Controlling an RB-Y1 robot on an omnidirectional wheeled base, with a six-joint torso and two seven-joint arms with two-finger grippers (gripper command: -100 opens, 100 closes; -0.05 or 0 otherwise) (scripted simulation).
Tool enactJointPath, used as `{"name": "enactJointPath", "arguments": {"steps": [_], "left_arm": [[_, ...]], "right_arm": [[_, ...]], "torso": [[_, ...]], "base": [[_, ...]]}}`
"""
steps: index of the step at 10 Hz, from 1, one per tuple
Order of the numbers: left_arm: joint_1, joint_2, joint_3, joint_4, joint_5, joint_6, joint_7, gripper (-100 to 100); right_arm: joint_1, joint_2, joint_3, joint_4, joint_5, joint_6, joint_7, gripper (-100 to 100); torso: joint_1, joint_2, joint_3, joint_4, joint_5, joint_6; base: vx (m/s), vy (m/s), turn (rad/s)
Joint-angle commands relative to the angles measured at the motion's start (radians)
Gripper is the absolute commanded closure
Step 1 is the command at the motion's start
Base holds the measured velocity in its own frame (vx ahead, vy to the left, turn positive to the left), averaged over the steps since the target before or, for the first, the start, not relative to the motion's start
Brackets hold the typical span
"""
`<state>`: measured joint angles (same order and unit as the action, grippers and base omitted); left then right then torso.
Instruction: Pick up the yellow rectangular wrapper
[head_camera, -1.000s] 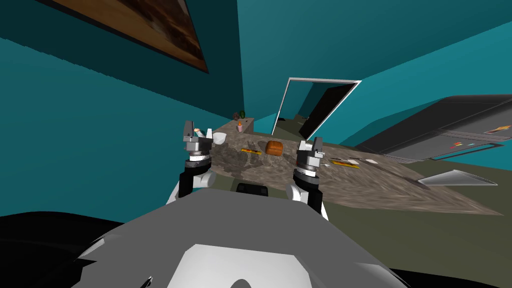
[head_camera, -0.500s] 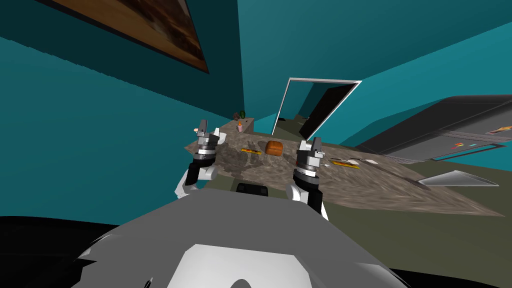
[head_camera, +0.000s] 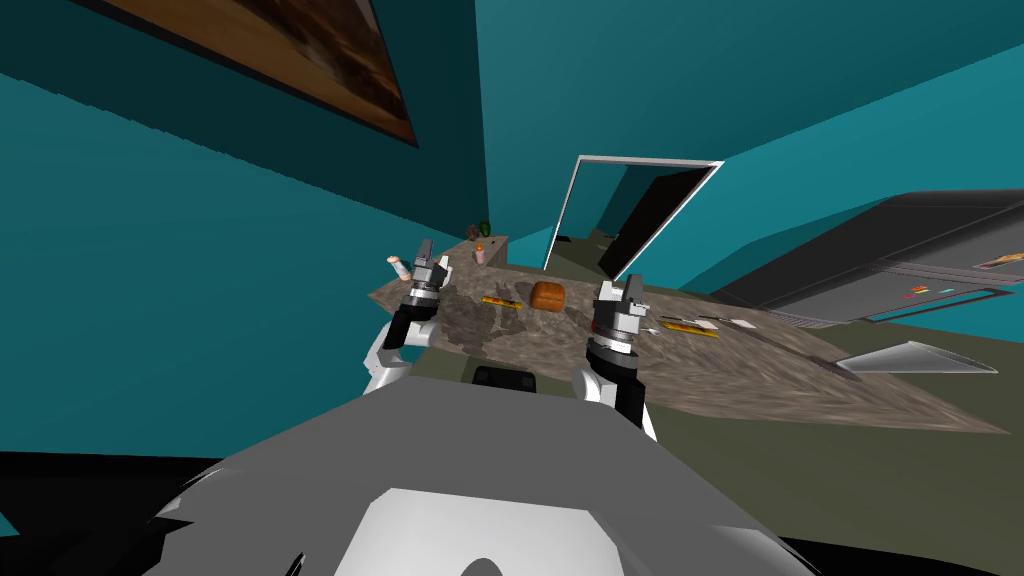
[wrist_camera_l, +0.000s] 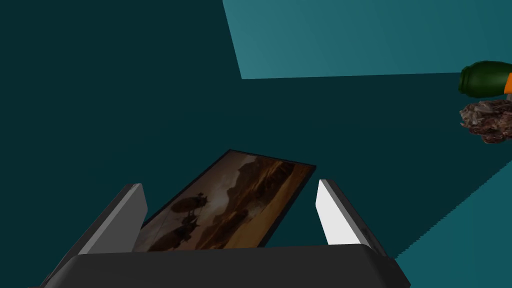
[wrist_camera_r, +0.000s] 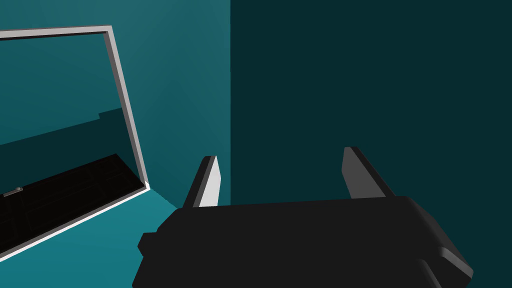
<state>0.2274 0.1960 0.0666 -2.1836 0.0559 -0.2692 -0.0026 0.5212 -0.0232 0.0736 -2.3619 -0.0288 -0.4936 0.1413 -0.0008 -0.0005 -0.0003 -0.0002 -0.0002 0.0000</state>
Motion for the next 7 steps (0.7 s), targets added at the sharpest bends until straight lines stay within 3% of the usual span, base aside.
{"name": "enactJointPath", "arguments": {"steps": [1,4,5,6,7], "left_arm": [[-0.035,0.004,-0.003,0.021,-0.003,0.031,-0.005,-100],[-0.121,0.038,0.003,0.104,-0.004,0.118,-0.014,-100],[-0.143,0.038,0.003,0.105,-0.004,0.136,-0.014,-100],[-0.177,0.055,0.006,0.150,-0.004,0.167,-0.019,-100],[-0.199,0.055,0.006,0.151,-0.004,0.189,-0.019,-100]], "right_arm": [[0.000,0.000,0.000,0.000,0.000,0.000,0.000,0],[0.000,0.000,0.000,0.000,0.000,0.000,0.000,0],[0.000,0.000,0.000,0.000,0.000,0.000,0.000,0],[0.000,0.000,0.000,0.000,0.000,0.000,0.000,0],[0.000,0.000,0.000,0.000,0.000,0.000,0.000,0]], "torso": [[0.000,0.000,0.000,0.000,0.000,0.000],[0.000,0.000,0.000,0.000,0.000,0.000],[0.000,0.000,0.000,0.000,0.000,0.000],[0.000,0.000,0.000,0.000,0.000,0.000],[0.000,0.000,0.000,0.000,0.000,0.000]], "base": [[-0.003,-0.012,0.003],[-0.003,-0.015,0.001],[-0.001,-0.017,-0.001],[-0.003,-0.020,-0.002],[-0.002,-0.018,-0.001]]}}
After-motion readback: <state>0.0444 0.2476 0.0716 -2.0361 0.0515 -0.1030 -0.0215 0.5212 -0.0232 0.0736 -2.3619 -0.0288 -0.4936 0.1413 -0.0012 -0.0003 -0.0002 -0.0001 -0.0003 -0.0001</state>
